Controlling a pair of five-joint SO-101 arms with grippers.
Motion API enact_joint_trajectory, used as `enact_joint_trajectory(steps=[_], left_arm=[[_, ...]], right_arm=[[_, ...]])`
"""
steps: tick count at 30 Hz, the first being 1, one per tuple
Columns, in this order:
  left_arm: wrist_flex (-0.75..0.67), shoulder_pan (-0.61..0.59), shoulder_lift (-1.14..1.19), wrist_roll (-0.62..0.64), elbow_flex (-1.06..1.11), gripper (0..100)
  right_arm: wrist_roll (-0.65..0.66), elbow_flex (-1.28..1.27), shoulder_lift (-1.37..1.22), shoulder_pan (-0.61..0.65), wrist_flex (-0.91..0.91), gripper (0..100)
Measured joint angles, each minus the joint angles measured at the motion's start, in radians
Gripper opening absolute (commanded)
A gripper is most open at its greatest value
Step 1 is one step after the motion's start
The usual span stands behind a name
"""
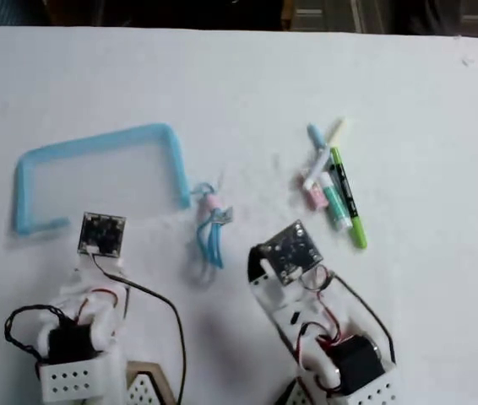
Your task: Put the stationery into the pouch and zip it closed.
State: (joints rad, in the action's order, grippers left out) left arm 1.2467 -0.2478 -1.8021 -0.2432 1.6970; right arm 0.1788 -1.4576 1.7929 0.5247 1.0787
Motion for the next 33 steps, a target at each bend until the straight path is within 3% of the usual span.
enact_joint_trajectory(steps=[2,9,14,20,25,33], left_arm=[[-0.002,0.000,-0.005,0.000,0.000,3],[-0.018,0.000,-0.005,0.000,0.000,3],[-0.018,0.000,-0.005,0.000,0.000,3],[-0.018,0.000,-0.005,0.000,0.000,3],[-0.018,0.000,-0.005,0.000,0.000,3],[-0.018,0.000,-0.005,0.000,0.000,3]], right_arm=[[-0.003,0.000,-0.012,0.046,0.000,2.3],[-0.114,0.083,-0.284,0.094,-0.031,18.0],[-0.232,0.203,-0.592,0.103,-0.124,18.3],[-0.338,0.301,-0.878,0.222,-0.245,18.4],[-0.353,0.307,-1.040,0.249,-0.391,18.4],[-0.353,0.350,-1.344,0.184,-0.649,18.3]])
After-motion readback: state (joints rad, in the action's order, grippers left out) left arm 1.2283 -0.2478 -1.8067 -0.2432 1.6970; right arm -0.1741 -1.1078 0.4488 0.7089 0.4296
